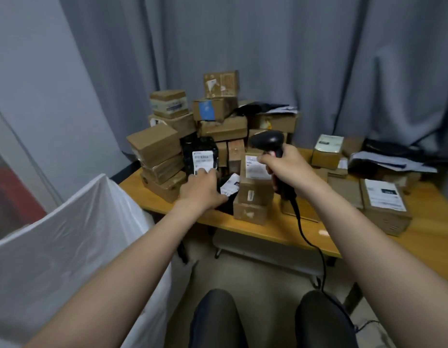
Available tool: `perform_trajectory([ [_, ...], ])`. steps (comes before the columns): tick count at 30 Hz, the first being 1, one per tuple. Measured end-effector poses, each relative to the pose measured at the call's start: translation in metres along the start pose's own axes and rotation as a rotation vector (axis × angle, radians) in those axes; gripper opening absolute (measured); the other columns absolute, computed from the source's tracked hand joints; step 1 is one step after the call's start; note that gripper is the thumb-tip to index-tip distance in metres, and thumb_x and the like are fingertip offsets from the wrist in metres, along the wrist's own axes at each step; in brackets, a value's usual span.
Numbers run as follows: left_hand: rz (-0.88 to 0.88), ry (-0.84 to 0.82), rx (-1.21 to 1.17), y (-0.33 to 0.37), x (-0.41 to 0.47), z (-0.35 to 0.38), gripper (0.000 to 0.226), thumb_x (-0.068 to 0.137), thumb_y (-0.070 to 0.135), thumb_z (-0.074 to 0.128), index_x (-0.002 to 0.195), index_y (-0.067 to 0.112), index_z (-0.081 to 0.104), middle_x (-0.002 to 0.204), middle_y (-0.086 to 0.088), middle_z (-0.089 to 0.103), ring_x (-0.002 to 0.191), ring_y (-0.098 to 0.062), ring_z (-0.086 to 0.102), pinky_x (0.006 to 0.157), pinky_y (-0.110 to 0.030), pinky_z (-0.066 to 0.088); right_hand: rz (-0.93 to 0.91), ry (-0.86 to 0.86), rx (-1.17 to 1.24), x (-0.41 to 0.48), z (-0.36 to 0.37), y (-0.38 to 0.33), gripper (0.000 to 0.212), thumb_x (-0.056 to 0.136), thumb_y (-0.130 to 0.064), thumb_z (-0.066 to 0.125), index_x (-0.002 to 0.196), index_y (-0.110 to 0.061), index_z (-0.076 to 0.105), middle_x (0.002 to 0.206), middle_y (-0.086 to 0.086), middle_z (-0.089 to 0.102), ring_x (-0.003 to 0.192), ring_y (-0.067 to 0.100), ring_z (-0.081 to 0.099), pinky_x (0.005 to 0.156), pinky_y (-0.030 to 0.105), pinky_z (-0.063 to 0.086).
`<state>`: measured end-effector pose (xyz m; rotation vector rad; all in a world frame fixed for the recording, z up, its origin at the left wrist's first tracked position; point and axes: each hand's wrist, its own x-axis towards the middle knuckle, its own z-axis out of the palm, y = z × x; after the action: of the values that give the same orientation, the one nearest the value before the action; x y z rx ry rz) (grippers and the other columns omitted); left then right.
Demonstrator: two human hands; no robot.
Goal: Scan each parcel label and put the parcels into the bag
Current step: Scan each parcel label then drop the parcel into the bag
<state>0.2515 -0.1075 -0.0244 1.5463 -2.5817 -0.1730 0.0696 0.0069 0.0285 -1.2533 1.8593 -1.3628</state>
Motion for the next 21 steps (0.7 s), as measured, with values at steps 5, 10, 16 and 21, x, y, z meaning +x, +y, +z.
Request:
perform_trajectory([
  [5,0.046,0.043,-0.139,0.060,0.028,0.018,0.091,0.084,0.066,0.069,0.153,0.024,0.026,0.149,-0.014,0.039,0.136,-0.039,0.042,0.100,-0.053,0.049,0.103,0.061,0.056,0.002,-0.046,0.019,0.015,0.101,-0.029,0.066,0.110,-0.017,0.061,0.075,0.007,0.062,0.055,0.023,0.059,0.053,0.035,0.053],
  [10,0.021,-0.012,-0.125,0.110,0.053,0.027,0.104,0.080,0.079,0.062,0.157,0.022,0.022,0.158,-0.020,0.026,0.142,-0.044,0.031,0.107,-0.058,0.042,0.135,0.103,0.083,0.006,-0.071,0.038,0.014,0.101,-0.026,0.066,0.105,-0.014,0.060,0.078,0.010,0.059,0.048,0.018,0.057,0.045,0.029,0.049],
  [16,-0.096,-0.088,-0.044,0.139,0.074,0.035,0.110,0.080,0.080,0.062,0.159,0.019,0.016,0.162,-0.023,0.014,0.144,-0.045,0.025,0.109,-0.059,0.040,0.132,0.124,0.078,0.012,-0.086,0.054,0.013,0.101,-0.023,0.066,0.096,-0.020,0.055,0.073,0.008,0.056,0.049,0.020,0.056,0.047,0.031,0.050],
  [21,-0.146,-0.085,-0.080,0.137,0.079,0.047,0.110,0.081,0.076,0.064,0.160,0.018,0.013,0.160,-0.021,0.009,0.141,-0.044,0.026,0.105,-0.056,0.044,0.153,0.120,0.092,0.016,-0.090,0.062,0.011,0.101,-0.024,0.066,0.102,-0.019,0.056,0.076,0.008,0.058,0.052,0.021,0.057,0.053,0.035,0.053],
])
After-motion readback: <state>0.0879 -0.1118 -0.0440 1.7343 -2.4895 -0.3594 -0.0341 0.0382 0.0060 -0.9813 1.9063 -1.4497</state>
